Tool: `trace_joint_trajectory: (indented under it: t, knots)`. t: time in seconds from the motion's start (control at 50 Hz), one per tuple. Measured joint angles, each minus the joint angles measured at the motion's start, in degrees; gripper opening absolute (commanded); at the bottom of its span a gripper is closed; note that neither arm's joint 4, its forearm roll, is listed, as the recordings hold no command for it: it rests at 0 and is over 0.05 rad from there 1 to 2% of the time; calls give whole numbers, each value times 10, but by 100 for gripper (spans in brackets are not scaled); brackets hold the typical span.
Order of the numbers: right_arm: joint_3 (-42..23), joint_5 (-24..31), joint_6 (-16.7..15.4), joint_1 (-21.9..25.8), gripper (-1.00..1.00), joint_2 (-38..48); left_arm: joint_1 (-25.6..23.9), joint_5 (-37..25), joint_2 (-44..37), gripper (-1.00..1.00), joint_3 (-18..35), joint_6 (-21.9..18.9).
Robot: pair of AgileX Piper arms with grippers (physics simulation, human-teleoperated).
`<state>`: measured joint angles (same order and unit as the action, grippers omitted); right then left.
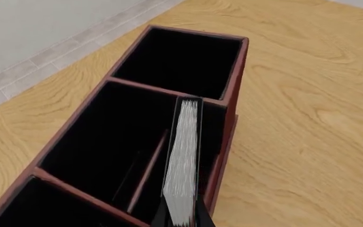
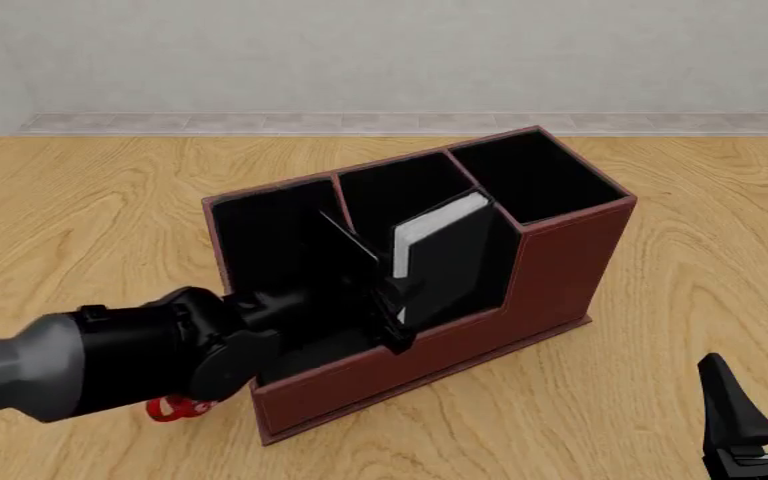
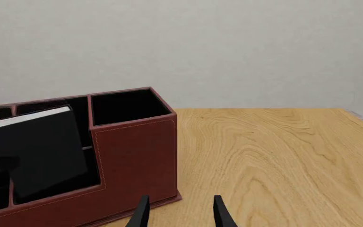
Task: Pick up the book and place it in the back compartment of the caddy.
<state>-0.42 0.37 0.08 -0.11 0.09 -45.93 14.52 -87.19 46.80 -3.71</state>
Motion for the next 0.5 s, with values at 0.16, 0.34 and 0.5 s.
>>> trace_joint_trajectory:
  t: [0.16,0.34,0.5]
  knots:
    - [0,0,0,0,100,0,5,5,-17,-100,3,2]
    - [0,0,0,0,100,0,7,16,-32,-100,-2,5]
    - [0,0,0,0,100,0,10,27,-40,100,-6,2]
